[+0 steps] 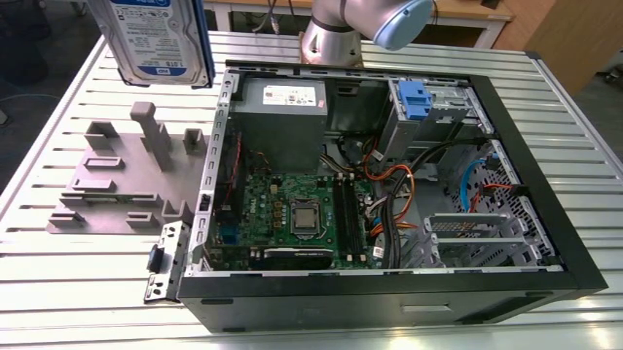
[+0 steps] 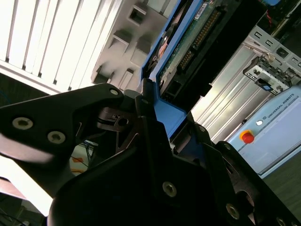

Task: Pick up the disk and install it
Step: 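Pick up the disk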

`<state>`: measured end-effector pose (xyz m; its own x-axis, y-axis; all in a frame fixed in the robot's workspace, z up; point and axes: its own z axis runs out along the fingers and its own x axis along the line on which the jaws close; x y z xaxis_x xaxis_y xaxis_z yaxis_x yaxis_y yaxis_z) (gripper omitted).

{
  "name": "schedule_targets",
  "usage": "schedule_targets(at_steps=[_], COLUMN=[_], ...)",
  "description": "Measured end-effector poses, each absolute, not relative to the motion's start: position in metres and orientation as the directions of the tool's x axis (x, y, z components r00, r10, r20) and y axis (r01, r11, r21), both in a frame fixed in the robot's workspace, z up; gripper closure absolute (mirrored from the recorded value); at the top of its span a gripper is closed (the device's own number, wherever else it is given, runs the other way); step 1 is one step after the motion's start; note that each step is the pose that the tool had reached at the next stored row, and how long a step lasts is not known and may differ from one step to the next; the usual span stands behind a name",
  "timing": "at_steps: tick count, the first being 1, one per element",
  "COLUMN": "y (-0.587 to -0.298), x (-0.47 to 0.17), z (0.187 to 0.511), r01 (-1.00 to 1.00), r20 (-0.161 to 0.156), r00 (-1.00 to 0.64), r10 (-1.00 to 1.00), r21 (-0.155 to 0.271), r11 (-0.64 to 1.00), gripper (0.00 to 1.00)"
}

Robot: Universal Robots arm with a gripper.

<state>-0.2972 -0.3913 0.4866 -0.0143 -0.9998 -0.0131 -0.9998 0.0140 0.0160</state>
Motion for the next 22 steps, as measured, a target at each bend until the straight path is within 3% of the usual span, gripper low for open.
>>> schedule_targets(at_steps=[22], y=[-0.3913], x=[-0.2898], z=[0.4866], r01=[-1.000], r20=[-0.013], r00=[-0.014], r10=[-1.000], r21=[0.016], r11=[0.014], gripper=[0.63])
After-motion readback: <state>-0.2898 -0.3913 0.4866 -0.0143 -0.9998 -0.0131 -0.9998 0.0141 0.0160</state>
